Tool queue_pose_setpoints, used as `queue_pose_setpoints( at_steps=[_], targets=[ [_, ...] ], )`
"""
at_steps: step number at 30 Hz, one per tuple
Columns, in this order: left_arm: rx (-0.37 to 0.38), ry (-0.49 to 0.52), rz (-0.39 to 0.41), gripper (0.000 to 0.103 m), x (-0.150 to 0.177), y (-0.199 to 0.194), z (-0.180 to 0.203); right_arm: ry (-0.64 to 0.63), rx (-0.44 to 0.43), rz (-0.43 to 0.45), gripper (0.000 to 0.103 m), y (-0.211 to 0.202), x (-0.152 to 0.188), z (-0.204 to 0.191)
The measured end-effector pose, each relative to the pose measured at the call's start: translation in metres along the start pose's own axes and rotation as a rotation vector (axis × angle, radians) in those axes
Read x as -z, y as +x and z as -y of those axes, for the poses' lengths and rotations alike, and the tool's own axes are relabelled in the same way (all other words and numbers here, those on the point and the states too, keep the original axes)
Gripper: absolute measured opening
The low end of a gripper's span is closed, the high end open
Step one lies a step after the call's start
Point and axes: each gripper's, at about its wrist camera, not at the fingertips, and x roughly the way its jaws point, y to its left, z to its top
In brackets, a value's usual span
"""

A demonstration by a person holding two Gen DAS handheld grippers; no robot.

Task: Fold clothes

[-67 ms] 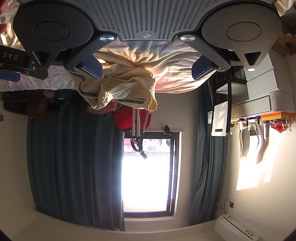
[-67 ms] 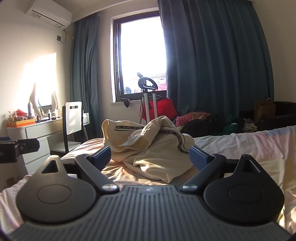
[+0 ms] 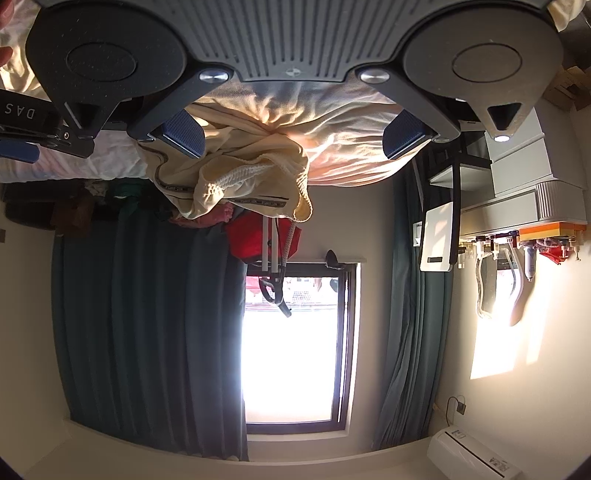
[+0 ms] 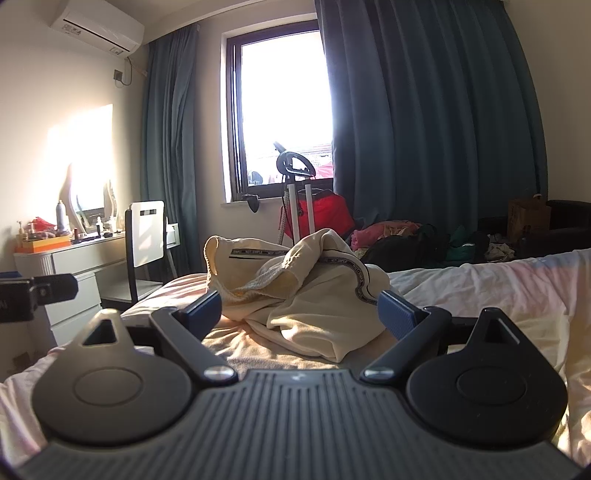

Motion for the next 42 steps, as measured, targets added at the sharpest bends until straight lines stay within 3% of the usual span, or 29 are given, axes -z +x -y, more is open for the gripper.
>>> queue_pose_setpoints(
  at_steps=[36,42],
  targets=[
    [0.006,0.017,-0.014,0.103,0.001,0.004,0.003,0.020,0.009,-0.039,0.093,0.003,-0.005,0.001],
    [0.004,0.014,-0.020,0.103,0.005,0.007,0.001,0.029,0.065,0.025,0.093,-0.007,-0.013,0.000]
  ],
)
